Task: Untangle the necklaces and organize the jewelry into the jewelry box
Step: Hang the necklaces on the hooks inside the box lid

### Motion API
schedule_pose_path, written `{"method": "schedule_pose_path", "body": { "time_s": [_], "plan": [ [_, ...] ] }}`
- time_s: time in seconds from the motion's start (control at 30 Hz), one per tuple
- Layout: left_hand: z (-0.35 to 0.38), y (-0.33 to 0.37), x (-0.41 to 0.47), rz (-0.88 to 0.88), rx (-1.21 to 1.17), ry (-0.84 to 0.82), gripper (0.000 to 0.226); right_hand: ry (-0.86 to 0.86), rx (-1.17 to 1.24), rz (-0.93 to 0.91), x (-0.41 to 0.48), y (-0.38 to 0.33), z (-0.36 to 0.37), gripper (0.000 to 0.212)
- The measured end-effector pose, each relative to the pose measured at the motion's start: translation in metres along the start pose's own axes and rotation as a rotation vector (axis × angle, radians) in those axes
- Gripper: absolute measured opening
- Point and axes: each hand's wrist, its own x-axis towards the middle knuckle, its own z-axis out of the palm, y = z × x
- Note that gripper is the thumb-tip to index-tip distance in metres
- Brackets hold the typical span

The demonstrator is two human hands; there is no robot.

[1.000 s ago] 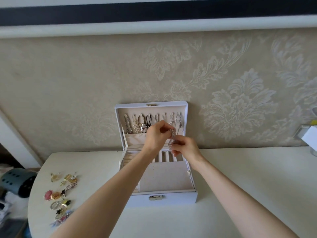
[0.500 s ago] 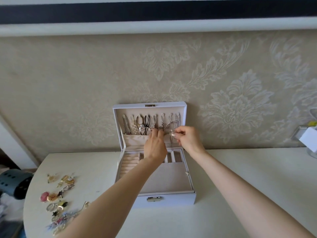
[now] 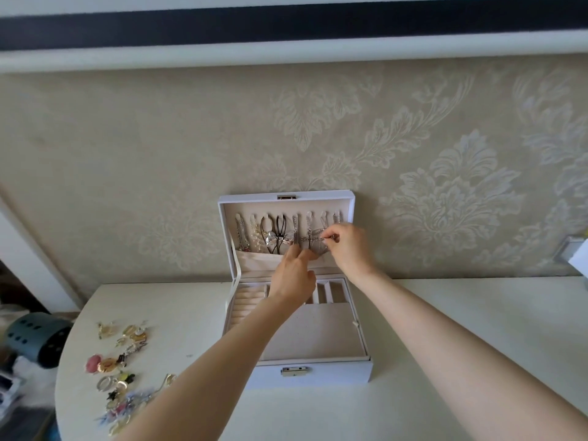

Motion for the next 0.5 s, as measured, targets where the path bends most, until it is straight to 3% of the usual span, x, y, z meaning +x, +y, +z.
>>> {"method": "schedule_pose_path", "body": {
  "time_s": [0.2,0.37,0.5],
  "plan": [
    [-0.001,-0.002,0.003,-0.017,-0.073,-0.011,0.04,-0.052,-0.001,-0.035,-0.007,0.004,0.001,0.032],
    [-0.002,-0.001,0.004,-0.025,-0.117,0.009,0.043,0.038,-0.063,-0.128,-0.02,0.008,-0.001,0.029],
    [-0.002,-0.002,0.003,-0.01,-0.126,0.016,0.043,-0.038,-0.198,-0.131,-0.028,0.013,0.0,0.033]
  ]
}}
